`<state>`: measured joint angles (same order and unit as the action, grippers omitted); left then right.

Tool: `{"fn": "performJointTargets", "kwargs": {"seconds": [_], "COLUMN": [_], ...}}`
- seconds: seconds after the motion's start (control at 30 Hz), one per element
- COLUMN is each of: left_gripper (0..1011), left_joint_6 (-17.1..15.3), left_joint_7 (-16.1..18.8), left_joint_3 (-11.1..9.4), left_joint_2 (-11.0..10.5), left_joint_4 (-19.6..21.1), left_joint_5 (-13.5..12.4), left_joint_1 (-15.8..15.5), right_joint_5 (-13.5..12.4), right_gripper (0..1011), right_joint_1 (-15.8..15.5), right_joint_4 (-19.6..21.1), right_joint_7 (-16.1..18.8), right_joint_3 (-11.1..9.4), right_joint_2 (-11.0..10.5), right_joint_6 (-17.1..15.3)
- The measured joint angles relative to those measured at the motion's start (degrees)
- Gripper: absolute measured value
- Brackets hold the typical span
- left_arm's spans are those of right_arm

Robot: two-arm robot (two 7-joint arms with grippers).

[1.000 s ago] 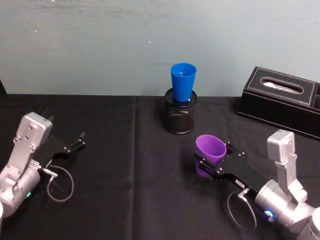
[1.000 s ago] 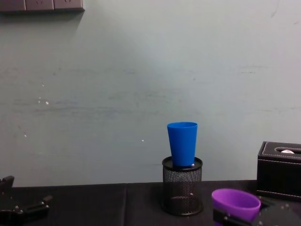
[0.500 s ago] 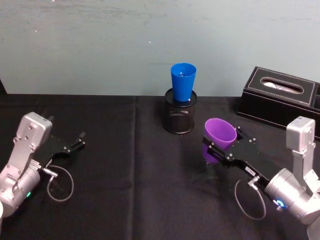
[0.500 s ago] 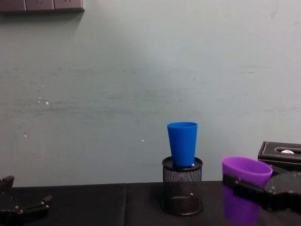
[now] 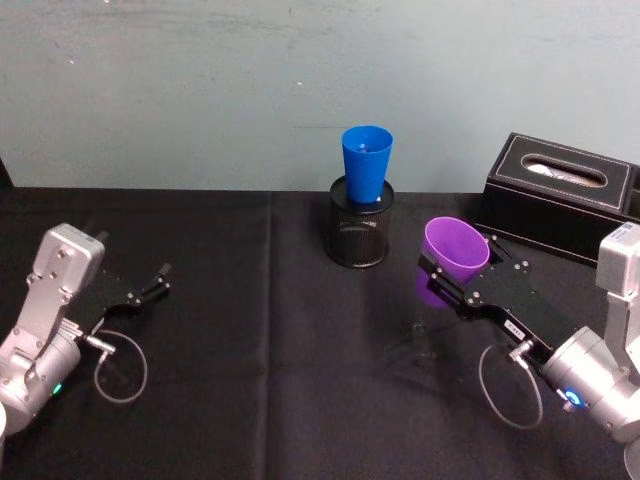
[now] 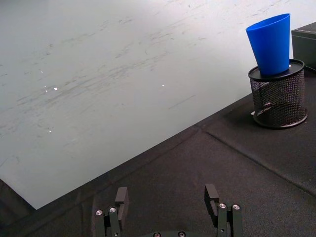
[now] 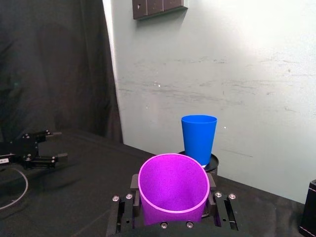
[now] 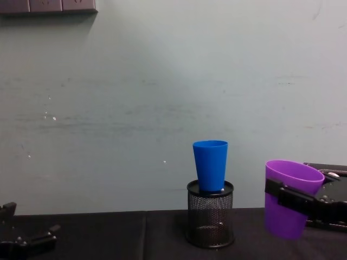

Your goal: Pick up one cup with a gripper and tap it against the other cup.

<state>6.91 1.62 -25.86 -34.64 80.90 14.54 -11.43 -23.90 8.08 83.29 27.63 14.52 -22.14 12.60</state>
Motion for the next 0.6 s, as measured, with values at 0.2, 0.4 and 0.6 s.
{"fn": "performJointTargets", "kwargs": {"seconds": [0.2,0.4,0.6], "left_gripper": [1011,1011,1011], "left_joint_6": [0.0,0.0,0.0], "left_joint_7": [0.0,0.0,0.0], "left_joint_3": [0.0,0.0,0.0], "left_joint_2": [0.0,0.0,0.0], "left_joint_4": [0.0,0.0,0.0], "left_joint_5": [0.0,0.0,0.0], "left_joint_1": [0.0,0.0,0.0], "right_joint_5": [0.0,0.01,0.03], "right_gripper": [734,734,734], "right_joint_1": [0.02,0.05,0.08], "right_joint_4": [-0.07,-0.1,-0.15], "right_joint_7": [0.0,0.01,0.02], "right_joint_3": [0.06,0.09,0.13], "right_joint_2": [0.02,0.02,0.02], "right_joint_6": [-0.04,-0.07,-0.11]}}
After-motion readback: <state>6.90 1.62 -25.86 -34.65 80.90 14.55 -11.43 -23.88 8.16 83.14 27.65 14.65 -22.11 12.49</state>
